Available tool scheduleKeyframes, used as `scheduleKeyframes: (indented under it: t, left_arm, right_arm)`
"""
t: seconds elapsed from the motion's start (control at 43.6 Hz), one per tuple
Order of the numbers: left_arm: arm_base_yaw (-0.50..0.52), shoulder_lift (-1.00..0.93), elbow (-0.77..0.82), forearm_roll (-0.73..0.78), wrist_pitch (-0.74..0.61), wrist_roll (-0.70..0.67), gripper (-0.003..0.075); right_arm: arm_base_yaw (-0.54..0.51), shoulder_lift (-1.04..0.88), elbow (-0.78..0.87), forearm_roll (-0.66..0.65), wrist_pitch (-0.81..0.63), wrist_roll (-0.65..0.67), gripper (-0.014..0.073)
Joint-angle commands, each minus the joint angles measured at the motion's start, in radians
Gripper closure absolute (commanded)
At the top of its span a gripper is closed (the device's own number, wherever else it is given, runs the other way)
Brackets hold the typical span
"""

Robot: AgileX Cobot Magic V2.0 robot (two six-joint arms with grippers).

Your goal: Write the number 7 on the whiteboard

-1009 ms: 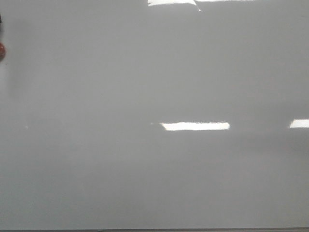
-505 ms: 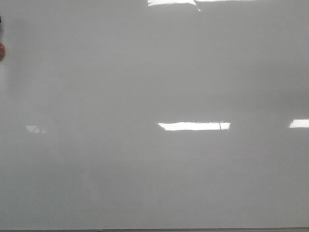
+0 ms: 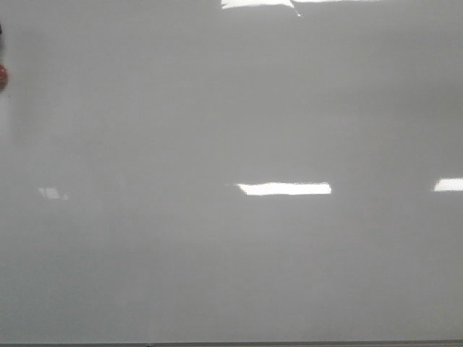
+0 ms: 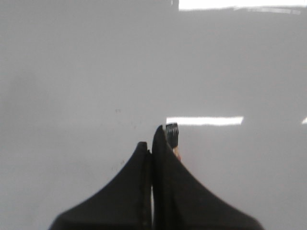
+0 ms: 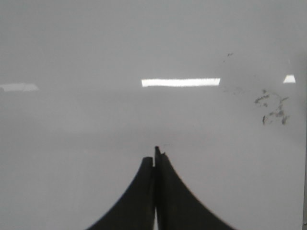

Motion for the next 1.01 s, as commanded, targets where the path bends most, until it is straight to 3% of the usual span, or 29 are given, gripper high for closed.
scheduleKeyframes:
  t: [0.0,0.436,0.551,0.665,0.78,0.826,0.895,0.986]
  left_arm:
    - [-0.007,0.057,-0.031,-0.013,-0.02,-0.008,0.0741]
    - [-0.012,0.172,-0.007,-0.017,0.006,0.002,0.074]
    - [-0.041,0.19,-0.003,-0.009,0.004,0.002,0.0713]
    - [-0.082,0.22,-0.003,-0.009,0.004,0.028,0.0564]
    - [-0.108,0.257,-0.003,-0.008,-0.007,0.029,0.0337]
    - [-0.11,0.281,-0.003,-0.008,-0.015,0.029,0.0248]
    - [-0.108,0.32,-0.003,-0.01,-0.031,0.029,0.018]
    - [-0.106,0.388,-0.003,-0.02,-0.068,0.029,0.0166]
  right_arm:
    - [-0.005,0.053,-0.031,-0.007,-0.054,0.0,0.0662]
    - [0.052,0.147,-0.031,-0.007,0.014,-0.04,0.0652]
    - [0.095,0.149,-0.031,-0.008,0.035,-0.061,0.0546]
    - [0.109,0.149,-0.031,-0.008,0.042,-0.079,0.0335]
    - [0.109,0.149,-0.031,-0.008,0.041,-0.079,0.012]
    - [0.109,0.149,-0.031,-0.008,0.041,-0.079,0.0074]
    - [0.109,0.149,-0.031,-0.008,0.04,-0.079,0.0046]
    - [0.109,0.149,-0.031,-0.008,0.038,-0.079,0.0052]
